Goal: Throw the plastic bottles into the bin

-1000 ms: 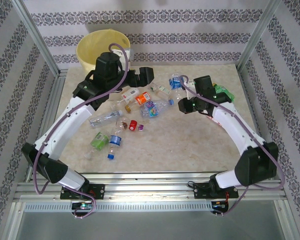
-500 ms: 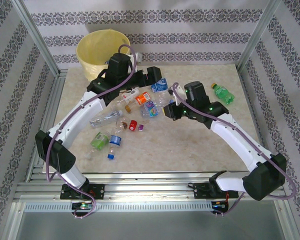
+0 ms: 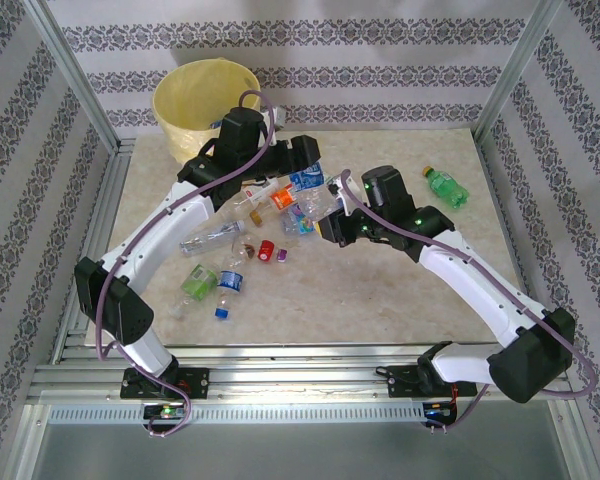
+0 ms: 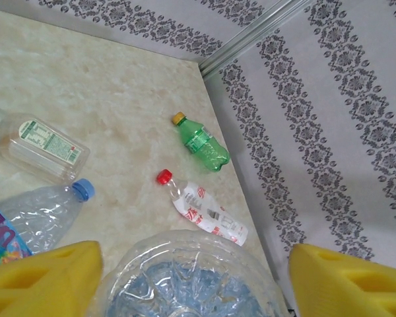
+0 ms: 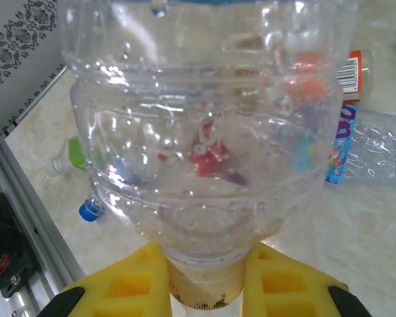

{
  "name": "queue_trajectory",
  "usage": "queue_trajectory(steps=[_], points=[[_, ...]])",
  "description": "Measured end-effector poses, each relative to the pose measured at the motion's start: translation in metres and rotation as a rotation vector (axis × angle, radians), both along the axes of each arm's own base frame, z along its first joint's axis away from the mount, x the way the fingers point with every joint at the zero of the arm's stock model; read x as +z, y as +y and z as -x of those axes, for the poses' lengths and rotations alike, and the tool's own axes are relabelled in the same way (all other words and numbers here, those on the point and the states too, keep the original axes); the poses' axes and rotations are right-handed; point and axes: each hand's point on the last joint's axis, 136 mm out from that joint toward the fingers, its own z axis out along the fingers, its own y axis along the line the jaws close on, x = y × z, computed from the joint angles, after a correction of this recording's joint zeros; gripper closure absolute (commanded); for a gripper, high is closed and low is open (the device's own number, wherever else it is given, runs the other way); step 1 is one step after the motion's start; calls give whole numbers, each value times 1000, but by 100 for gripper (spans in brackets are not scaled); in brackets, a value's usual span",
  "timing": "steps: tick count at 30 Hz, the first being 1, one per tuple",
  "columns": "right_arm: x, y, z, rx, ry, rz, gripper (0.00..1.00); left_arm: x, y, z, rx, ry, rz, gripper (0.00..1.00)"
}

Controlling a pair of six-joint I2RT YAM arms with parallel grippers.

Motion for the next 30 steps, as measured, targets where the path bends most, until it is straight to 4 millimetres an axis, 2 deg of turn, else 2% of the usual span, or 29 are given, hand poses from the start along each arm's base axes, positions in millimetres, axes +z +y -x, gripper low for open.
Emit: queue_trajectory(steps=[5, 9, 12, 16, 19, 22, 27, 30], points=[[-1, 0, 2, 2, 12, -3, 85, -4, -2, -1, -4, 18, 7, 50], [-1, 0, 2, 1, 15, -2, 80, -4, -4, 0, -11, 26, 15, 69], [-2, 0, 3, -2, 22, -3, 69, -5, -4, 1, -16, 29, 16, 82], [1, 1, 2, -5, 25, -14, 47, -3, -2, 0, -24, 27, 12, 100], [11, 5, 0, 3, 1, -41, 25, -4, 7, -3, -15, 25, -4, 100], [18, 7, -2, 1, -6, -65, 11, -3, 18, -10, 5, 17, -14, 100], [23, 8, -4, -9, -15, -84, 3, 4, 45, -21, 58, -3, -51, 100], [25, 2, -8, -36, -15, -95, 3, 22, 65, -26, 96, -42, -82, 100]])
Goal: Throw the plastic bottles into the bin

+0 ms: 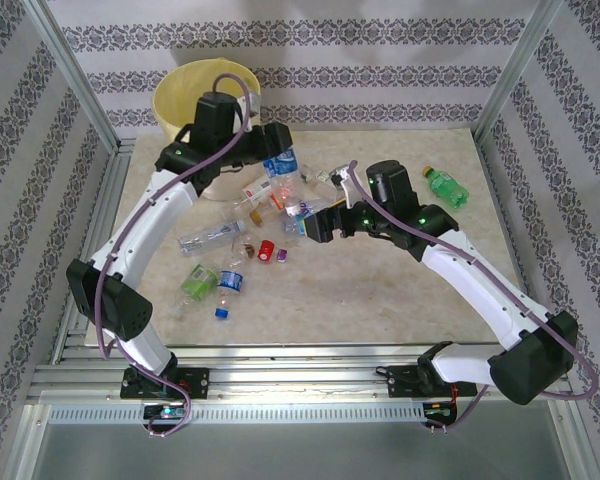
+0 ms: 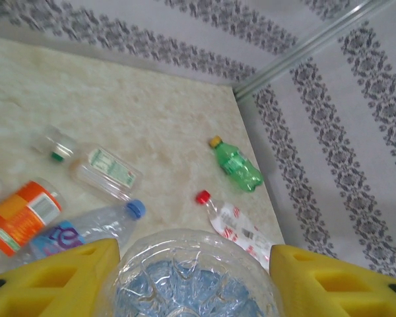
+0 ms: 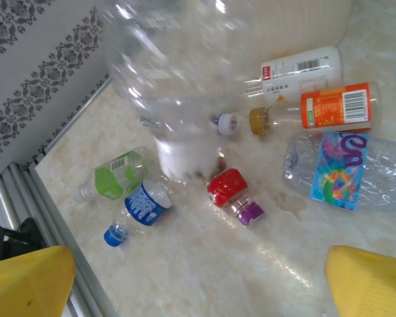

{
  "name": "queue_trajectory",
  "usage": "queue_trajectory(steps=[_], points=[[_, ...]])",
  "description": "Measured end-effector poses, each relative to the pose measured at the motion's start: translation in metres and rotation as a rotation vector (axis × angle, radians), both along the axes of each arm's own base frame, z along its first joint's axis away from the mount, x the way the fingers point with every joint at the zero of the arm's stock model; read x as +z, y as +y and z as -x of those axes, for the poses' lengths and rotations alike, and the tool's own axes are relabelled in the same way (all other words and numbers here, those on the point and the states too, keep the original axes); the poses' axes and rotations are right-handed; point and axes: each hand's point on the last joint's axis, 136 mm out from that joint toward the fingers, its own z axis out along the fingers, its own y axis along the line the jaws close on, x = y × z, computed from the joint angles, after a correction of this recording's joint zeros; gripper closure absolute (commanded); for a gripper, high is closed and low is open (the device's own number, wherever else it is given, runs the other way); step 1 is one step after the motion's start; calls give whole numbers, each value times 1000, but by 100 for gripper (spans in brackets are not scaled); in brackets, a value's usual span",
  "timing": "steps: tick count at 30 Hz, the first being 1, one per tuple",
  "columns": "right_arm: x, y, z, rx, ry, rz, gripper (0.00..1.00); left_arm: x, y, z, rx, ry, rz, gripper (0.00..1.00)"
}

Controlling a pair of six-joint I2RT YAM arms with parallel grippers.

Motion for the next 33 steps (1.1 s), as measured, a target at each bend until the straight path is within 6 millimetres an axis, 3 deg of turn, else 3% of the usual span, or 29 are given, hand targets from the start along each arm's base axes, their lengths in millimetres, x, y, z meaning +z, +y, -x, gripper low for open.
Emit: queue_trajectory(steps=[2, 5, 8, 11, 15, 22, 33], points=[[0, -7, -4, -28, 7, -5, 2, 24, 17, -4, 34, -55, -26, 100], [-4, -20, -10, -84, 21, -9, 2, 76, 51, -7, 114, -174, -72, 100], [-9, -31, -14, -127, 40, -11, 2, 154, 92, -4, 230, -371, -119, 100], [-10, -35, -16, -145, 44, -11, 2, 227, 121, 16, 334, -587, -160, 100], [-9, -36, -15, -147, 42, -14, 2, 283, 142, 48, 418, -800, -225, 100], [-9, -36, -15, -147, 43, -13, 2, 323, 159, 70, 525, -1066, -307, 100], [-12, -36, -21, -152, 42, -14, 2, 352, 164, 84, 611, -1291, -292, 100]])
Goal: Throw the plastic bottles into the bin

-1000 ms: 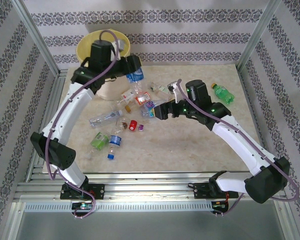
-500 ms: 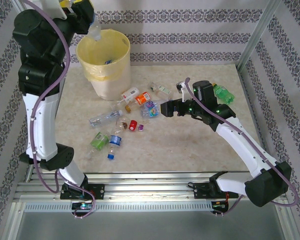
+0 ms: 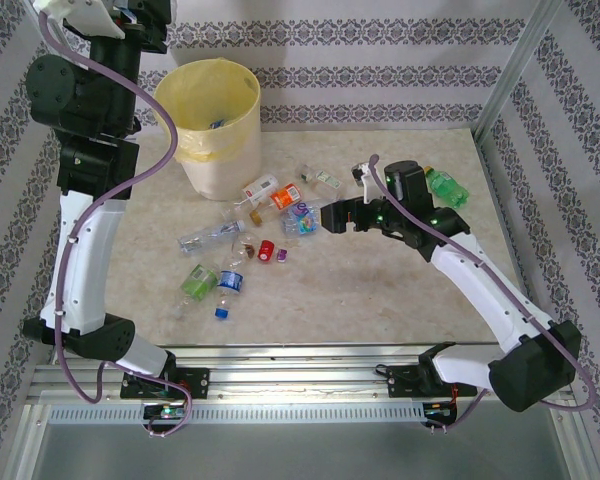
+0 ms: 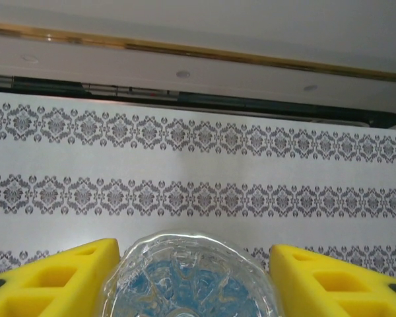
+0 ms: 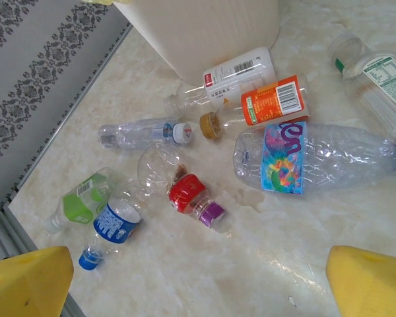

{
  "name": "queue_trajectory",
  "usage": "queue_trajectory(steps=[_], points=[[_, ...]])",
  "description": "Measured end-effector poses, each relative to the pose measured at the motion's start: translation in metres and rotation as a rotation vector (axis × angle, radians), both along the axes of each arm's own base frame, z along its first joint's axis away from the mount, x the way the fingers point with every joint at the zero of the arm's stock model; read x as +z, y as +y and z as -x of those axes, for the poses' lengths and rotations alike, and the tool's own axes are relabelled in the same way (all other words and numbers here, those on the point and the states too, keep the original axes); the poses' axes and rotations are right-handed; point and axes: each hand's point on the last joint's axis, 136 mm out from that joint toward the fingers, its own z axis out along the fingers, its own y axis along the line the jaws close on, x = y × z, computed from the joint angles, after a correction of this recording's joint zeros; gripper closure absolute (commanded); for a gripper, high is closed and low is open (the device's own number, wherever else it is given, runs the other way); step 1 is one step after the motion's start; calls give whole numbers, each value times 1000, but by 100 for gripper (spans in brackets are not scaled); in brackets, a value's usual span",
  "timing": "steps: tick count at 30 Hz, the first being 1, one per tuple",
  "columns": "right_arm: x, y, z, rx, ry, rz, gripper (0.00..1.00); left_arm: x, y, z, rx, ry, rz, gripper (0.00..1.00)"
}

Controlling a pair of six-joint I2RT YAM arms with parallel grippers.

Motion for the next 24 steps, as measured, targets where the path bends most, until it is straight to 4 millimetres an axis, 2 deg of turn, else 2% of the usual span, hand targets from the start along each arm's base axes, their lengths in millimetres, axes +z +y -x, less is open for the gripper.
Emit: queue_trajectory(steps=[4, 7, 8, 9, 10, 11, 14, 16, 18, 19, 21, 24], points=[[-3, 1, -4, 0, 4, 2, 2, -2, 1, -4, 7, -8, 8, 100], [-4, -1, -6, -10, 6, 3, 2, -23, 4, -26, 9, 42, 22, 99], [-4, -2, -7, -13, 6, 3, 2, -34, 7, -37, 11, 70, 28, 90], [-5, -4, -7, -19, 10, 7, 2, -49, 10, -51, 18, 108, 34, 72], [-8, -10, -9, -40, 19, 21, 2, -68, 16, -70, 26, 157, 46, 34], [-11, -14, -10, -58, 29, 35, 2, -85, 19, -85, 30, 201, 57, 3], [-24, -41, -15, -147, 88, 89, 2, -154, 29, -143, 11, 400, 97, 0], [-32, -61, -18, -210, 126, 126, 2, -201, 29, -175, -14, 551, 120, 0], [-40, -77, -18, -262, 159, 156, 2, -237, 25, -192, -45, 669, 138, 0], [-44, -88, -19, -295, 178, 172, 2, -250, 20, -194, -63, 717, 143, 0], [-49, -106, -20, -352, 206, 193, 2, -259, 15, -191, -90, 765, 154, 0], [-62, -139, -22, -467, 269, 226, 2, -243, 9, -173, -127, 754, 164, 0]])
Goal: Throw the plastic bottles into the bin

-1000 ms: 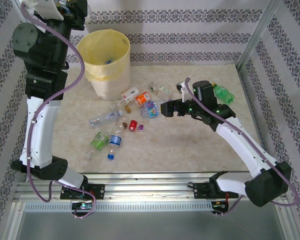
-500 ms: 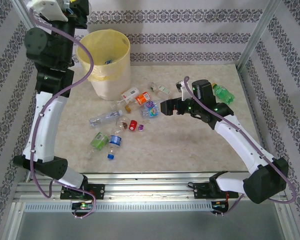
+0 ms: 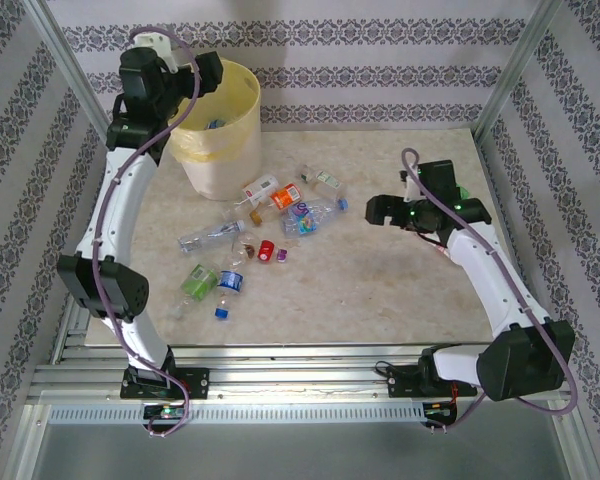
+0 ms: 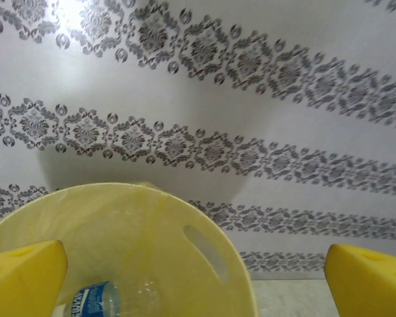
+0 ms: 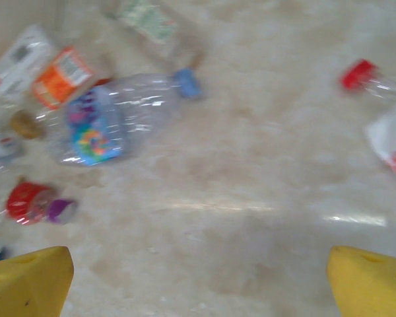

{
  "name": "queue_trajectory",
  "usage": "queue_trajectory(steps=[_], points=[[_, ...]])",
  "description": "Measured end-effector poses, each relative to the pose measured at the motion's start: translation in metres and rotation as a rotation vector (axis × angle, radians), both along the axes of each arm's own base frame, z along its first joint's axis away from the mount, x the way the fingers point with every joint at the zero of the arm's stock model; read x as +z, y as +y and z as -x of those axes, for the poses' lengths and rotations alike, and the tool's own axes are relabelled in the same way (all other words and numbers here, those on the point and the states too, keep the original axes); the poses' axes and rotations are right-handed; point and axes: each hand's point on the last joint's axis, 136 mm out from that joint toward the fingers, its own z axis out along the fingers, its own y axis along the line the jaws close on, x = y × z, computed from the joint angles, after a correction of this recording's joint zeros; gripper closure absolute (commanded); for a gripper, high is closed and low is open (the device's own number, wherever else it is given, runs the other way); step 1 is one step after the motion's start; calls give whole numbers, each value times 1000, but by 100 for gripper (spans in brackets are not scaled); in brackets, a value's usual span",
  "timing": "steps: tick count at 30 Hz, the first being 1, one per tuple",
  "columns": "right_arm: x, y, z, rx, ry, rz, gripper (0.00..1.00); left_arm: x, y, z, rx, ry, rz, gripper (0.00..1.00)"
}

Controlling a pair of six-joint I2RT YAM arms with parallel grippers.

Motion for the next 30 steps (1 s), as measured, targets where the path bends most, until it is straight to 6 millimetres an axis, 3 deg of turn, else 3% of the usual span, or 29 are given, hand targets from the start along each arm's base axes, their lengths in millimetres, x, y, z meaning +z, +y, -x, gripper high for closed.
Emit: queue_trajectory(steps=[8, 12, 20, 25, 30], points=[[-46, -83, 3, -249, 196, 129, 2, 90, -14, 85, -88, -177, 30, 0], [-57, -114, 2, -325, 244, 175, 2, 114, -31, 122, -165, -228, 35, 0], [-66, -156, -19, -360, 288, 234, 3, 104, -54, 159, -271, -180, 31, 0], [-86, -169, -26, -340, 345, 246, 4, 94, -65, 180, -333, -139, 27, 0], [-105, -177, -31, -304, 380, 243, 5, 90, -63, 202, -343, -126, 23, 0]])
